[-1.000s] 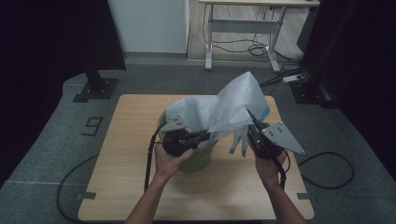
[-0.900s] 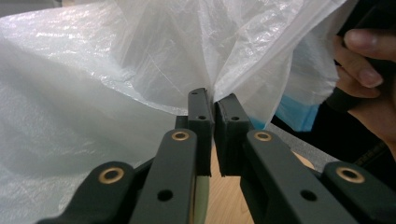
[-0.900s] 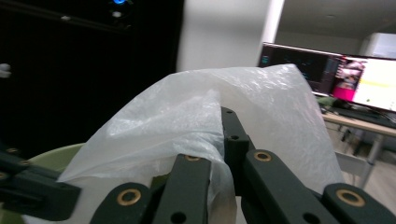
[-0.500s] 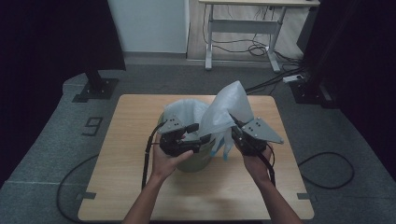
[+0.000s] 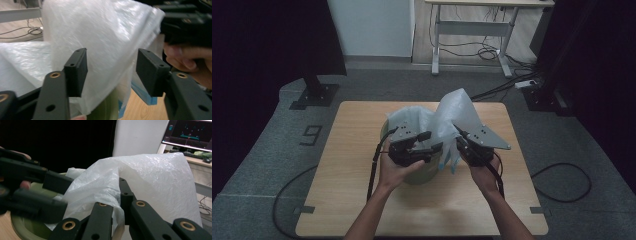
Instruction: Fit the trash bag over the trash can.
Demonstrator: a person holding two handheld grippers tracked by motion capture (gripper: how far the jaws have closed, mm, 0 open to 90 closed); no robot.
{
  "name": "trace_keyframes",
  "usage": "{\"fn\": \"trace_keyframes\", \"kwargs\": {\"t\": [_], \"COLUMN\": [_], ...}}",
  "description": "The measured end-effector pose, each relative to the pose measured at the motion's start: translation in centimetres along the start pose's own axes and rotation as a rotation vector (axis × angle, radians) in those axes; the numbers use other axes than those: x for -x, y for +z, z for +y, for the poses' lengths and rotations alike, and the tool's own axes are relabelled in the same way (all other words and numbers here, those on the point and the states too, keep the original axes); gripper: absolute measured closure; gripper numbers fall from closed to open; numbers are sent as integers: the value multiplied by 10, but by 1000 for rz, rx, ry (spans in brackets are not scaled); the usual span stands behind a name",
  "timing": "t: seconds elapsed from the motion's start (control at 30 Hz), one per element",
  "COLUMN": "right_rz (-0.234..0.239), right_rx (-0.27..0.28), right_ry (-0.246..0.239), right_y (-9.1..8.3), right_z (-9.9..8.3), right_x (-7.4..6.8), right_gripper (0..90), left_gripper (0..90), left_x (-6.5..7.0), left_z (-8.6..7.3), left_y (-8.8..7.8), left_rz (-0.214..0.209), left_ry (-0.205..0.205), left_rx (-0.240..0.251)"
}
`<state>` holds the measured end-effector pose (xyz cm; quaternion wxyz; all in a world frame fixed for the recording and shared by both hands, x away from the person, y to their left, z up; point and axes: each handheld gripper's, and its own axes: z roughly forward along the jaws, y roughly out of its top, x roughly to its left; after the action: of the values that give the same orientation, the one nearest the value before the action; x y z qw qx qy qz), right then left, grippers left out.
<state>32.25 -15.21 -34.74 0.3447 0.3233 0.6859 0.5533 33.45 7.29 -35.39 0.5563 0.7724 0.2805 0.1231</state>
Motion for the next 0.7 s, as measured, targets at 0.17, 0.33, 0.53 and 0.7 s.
{"fn": "trace_keyframes", "kwargs": {"t": [0.17, 0.33, 0.53, 0.7], "right_rz": [20, 44, 45, 43], "right_rx": [5, 0, -8, -11], "right_ry": [30, 40, 38, 82], "right_y": [-2, -1, 0, -18], "right_z": [-1, -4, -14, -46], "right_x": [3, 2, -1, -14], "right_gripper": [884, 869, 660, 335], "left_gripper": [535, 753, 897, 898], "left_x": [-5, -9, -14, -21], "left_z": [-1, -2, -3, -2], "left_y": [2, 9, 11, -1], "left_rz": [17, 2, -16, 19], "left_ry": [-30, -72, -102, -123], "left_rx": [2, -3, -4, 30]}}
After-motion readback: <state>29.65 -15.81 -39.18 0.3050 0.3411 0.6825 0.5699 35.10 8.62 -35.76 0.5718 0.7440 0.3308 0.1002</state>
